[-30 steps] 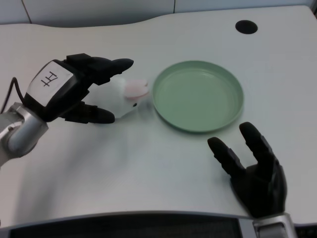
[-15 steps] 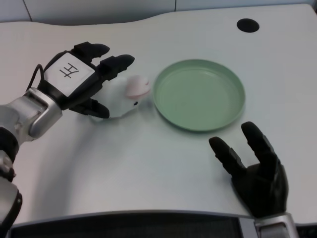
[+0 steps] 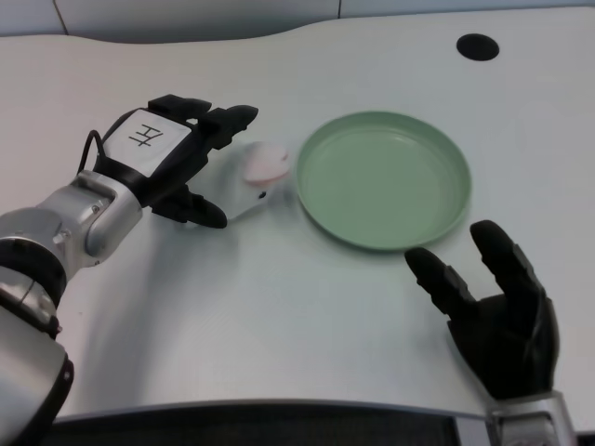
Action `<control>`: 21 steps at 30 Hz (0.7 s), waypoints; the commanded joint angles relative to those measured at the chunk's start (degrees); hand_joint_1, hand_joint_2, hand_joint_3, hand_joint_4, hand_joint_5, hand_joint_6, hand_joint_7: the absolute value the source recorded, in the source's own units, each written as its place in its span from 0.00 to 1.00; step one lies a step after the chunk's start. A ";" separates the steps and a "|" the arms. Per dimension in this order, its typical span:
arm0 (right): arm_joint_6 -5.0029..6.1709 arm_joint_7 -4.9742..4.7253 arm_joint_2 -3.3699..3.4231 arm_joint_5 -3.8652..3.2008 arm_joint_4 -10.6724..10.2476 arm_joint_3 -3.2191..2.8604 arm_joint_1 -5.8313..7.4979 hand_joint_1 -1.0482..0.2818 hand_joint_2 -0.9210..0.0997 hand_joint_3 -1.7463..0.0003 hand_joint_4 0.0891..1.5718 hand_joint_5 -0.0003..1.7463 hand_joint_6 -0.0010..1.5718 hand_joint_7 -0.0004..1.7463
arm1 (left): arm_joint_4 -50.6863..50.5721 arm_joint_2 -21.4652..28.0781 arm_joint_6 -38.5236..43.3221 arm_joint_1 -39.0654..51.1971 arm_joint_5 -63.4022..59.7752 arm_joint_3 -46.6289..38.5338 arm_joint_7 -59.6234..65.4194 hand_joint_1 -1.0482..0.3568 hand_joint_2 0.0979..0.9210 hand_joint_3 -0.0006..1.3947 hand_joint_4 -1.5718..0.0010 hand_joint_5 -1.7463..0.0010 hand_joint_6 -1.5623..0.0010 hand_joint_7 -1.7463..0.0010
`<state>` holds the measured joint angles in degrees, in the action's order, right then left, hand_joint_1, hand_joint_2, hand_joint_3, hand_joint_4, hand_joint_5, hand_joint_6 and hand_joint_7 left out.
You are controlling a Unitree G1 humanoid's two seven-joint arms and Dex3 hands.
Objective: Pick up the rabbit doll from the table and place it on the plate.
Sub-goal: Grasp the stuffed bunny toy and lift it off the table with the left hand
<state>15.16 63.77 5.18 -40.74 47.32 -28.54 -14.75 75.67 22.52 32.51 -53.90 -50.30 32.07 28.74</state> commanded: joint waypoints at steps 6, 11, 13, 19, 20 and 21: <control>-0.34 0.60 1.28 -1.14 -2.87 0.95 2.76 0.17 0.00 0.91 0.58 0.00 0.57 0.00 | 0.66 -1.04 -1.25 0.53 0.57 1.19 -0.51 0.32 0.81 0.00 0.63 0.91 0.72 0.97; -0.41 0.56 1.29 -1.41 -3.28 1.23 3.08 0.17 0.00 0.91 0.58 0.00 0.57 0.00 | 0.69 -1.10 -1.44 0.51 0.85 1.69 -0.44 0.35 0.81 0.00 0.61 0.91 0.68 0.98; -0.42 0.99 1.63 -1.69 -3.70 1.27 3.58 0.17 0.00 0.91 0.58 0.00 0.57 0.00 | 0.98 -1.48 -2.50 0.57 0.38 2.28 -0.77 0.36 0.81 0.00 0.60 0.91 0.66 0.98; -0.10 1.50 2.51 -2.02 -4.67 1.86 4.78 0.17 0.00 0.91 0.58 0.00 0.57 0.00 | 1.61 -2.78 -5.59 1.07 -0.11 3.69 -0.68 0.53 0.89 0.01 0.45 0.86 0.44 0.94; -0.05 1.53 2.57 -2.08 -4.66 1.91 4.80 0.17 0.00 0.91 0.58 0.00 0.57 0.00 | 1.66 -2.90 -5.76 1.11 0.00 3.74 -0.76 0.54 0.90 0.01 0.45 0.86 0.43 0.94; -0.05 1.57 2.59 -2.15 -4.63 1.94 4.80 0.17 0.00 0.91 0.58 0.00 0.57 0.00 | 1.69 -2.97 -5.87 1.13 0.09 3.78 -0.82 0.55 0.90 0.01 0.44 0.86 0.42 0.94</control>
<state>15.07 64.77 5.17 -42.68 43.32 -27.14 -11.48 76.56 19.77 27.06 -53.88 -50.09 35.17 28.67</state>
